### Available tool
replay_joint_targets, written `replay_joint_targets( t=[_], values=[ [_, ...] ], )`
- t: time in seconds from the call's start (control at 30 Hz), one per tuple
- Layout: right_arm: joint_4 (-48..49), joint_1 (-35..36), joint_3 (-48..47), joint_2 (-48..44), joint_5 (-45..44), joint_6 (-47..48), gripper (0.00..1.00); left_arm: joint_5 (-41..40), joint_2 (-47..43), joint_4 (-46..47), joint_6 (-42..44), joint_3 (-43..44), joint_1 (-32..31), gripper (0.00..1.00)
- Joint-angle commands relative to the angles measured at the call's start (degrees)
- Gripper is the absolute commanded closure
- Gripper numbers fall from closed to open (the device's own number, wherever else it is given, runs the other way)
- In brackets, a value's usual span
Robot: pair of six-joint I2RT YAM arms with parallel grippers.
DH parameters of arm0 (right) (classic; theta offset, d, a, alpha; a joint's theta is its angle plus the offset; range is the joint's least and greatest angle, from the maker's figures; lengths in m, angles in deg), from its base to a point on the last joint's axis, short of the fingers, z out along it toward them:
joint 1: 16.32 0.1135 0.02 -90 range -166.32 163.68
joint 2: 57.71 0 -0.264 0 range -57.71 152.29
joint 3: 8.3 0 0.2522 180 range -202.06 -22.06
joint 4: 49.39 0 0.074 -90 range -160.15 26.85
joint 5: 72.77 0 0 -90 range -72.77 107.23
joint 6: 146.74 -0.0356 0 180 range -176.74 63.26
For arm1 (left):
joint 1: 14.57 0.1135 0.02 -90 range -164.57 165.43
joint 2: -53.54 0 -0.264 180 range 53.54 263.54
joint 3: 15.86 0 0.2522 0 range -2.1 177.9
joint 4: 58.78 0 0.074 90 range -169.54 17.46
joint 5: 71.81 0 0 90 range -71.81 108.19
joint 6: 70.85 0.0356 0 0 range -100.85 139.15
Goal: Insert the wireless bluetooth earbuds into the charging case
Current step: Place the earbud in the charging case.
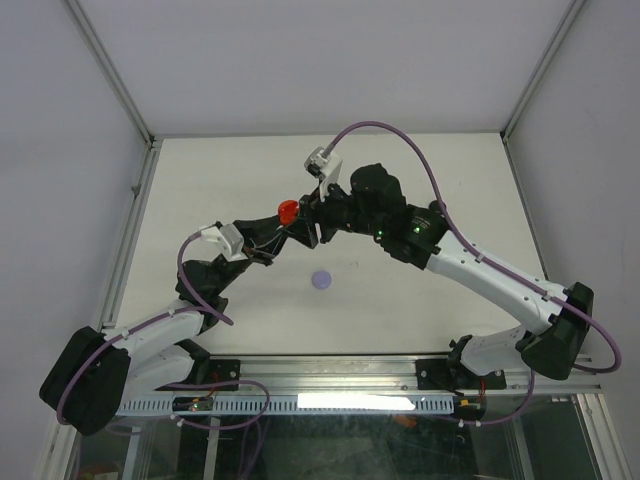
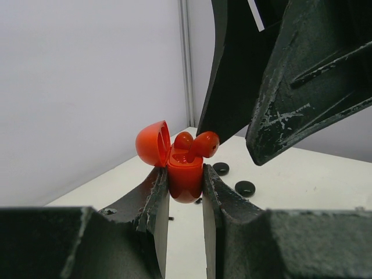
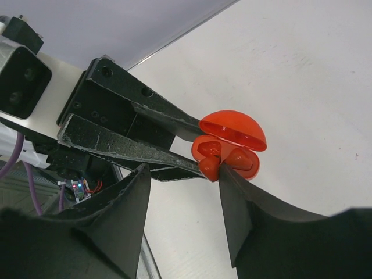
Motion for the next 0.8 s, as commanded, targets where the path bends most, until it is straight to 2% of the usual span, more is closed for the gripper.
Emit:
replay_joint_targets(
  t=[0.0,0.23,0.43,0.57,0.67,0.77],
  values=[
    [1.3,-0.2,-3.2,-0.6,4.5,0.7,0.47,0.4,0.1,3.4,-1.4,0.6,-0.5,1.0],
    [2.1,-0.2,-3.7,0.1,8.0,0.3,0.49,1.4,0.4,2.7,-1.2,0.9,-0.6,1.0],
    [2.5,-0.2,-3.9,0.7,5.9,0.1,0.48,3.8,-0.3,1.9,0.0,0.8,-0.6,1.0],
    [0.1,-1.1,-4.5,-0.7,4.3,1.8,0.46,3.2,-2.6,-2.8,0.0,0.6,-0.6,0.99],
    [-1.5,-3.1,-4.4,-2.0,6.3,2.9,0.45,4.1,-3.6,-5.4,-0.7,-0.1,-0.6,0.99],
    [-2.8,-5.7,-4.4,-2.9,12.2,3.9,0.42,7.6,-3.9,-5.9,-2.0,-1.1,-0.6,0.99]
  ],
)
